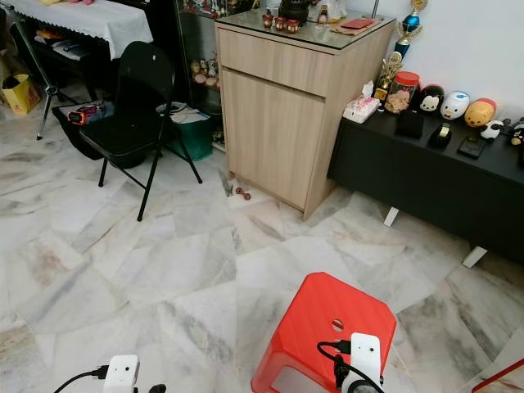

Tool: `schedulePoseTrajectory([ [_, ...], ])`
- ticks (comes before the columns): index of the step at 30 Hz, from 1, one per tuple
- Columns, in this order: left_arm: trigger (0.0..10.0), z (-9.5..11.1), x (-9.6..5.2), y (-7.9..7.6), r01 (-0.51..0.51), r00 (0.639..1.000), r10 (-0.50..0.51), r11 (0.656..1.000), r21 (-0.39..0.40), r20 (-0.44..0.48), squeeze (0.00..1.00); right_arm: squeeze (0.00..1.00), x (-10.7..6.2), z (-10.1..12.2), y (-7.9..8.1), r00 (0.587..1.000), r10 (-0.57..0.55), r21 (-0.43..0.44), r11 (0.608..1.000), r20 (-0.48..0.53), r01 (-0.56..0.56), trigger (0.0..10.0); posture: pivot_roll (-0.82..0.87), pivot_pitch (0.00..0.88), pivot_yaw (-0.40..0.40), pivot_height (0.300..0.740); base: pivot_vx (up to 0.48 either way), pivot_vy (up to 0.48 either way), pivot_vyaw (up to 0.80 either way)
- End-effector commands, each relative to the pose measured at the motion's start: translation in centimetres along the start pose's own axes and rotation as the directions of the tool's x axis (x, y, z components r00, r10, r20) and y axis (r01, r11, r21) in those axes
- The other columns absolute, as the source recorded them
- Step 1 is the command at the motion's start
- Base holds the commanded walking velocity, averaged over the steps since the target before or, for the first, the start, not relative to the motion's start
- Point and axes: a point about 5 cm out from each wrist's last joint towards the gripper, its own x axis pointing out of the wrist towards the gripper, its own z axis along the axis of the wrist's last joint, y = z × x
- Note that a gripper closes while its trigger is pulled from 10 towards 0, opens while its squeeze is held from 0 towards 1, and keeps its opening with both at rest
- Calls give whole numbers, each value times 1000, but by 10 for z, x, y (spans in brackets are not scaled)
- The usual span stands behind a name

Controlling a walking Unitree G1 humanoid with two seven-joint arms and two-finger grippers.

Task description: Hang keys on a hook

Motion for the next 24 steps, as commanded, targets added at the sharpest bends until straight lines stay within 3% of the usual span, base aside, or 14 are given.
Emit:
schedulePoseTrajectory([
  [1, 10000, -2, 0, -1, 7, 1000, -7, 1000, 11, -7, 0, 0, 0, 2, -2, 1000, -7, 17, 1000, 5, 7, 10000, 81, 0, -49, 740, 0, 0, 0],
  [24, 10000, 0, 0, -1, 4, 1000, -4, 1000, 11, 1, 0, 0, 0, 1, -2, 1000, -6, 16, 1000, 0, 6, 10000, 86, 0, -52, 740, 229, 0, 0],
])
